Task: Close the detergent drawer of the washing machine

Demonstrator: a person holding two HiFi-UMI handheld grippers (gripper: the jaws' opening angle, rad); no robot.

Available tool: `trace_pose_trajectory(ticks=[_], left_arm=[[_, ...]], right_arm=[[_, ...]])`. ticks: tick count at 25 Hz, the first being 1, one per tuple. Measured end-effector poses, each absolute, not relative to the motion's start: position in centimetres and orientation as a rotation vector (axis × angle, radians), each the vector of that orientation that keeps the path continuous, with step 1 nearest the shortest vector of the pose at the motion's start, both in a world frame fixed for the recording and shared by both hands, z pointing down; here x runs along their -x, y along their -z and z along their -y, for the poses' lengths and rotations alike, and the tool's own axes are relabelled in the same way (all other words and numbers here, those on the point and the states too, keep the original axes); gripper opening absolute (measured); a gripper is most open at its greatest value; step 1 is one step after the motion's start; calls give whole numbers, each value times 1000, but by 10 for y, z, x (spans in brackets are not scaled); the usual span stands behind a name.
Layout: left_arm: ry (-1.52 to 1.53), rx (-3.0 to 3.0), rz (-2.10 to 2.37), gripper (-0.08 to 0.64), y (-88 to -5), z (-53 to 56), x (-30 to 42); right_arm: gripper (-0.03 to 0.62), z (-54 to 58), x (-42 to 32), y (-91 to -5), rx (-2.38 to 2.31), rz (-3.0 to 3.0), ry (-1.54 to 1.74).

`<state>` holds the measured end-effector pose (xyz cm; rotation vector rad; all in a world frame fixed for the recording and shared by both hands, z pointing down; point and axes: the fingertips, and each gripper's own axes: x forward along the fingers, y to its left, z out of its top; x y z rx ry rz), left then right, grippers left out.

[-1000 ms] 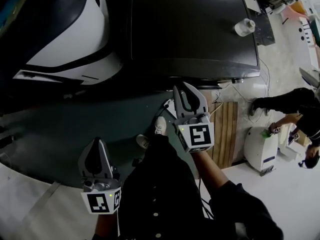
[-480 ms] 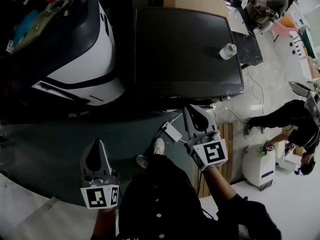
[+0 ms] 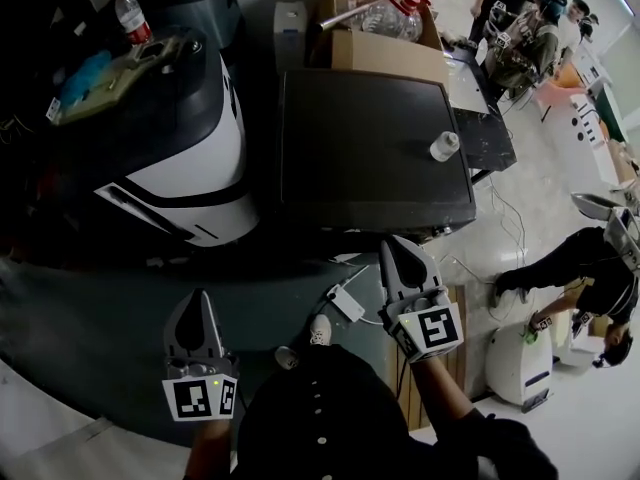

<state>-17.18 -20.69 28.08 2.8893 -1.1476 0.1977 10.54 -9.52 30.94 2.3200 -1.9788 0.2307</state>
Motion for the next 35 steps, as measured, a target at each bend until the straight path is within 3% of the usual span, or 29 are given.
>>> trace_pose_trajectory(ticks=[14, 35], left_arm=[[-85, -2900, 1241, 8, -242, 214, 199], [-46, -2915, 1303, 8, -224, 209, 204]], right_arm=[[38, 86, -100, -249, -2381, 2049, -19], [35, 78, -103, -232, -2394, 2049, -14]])
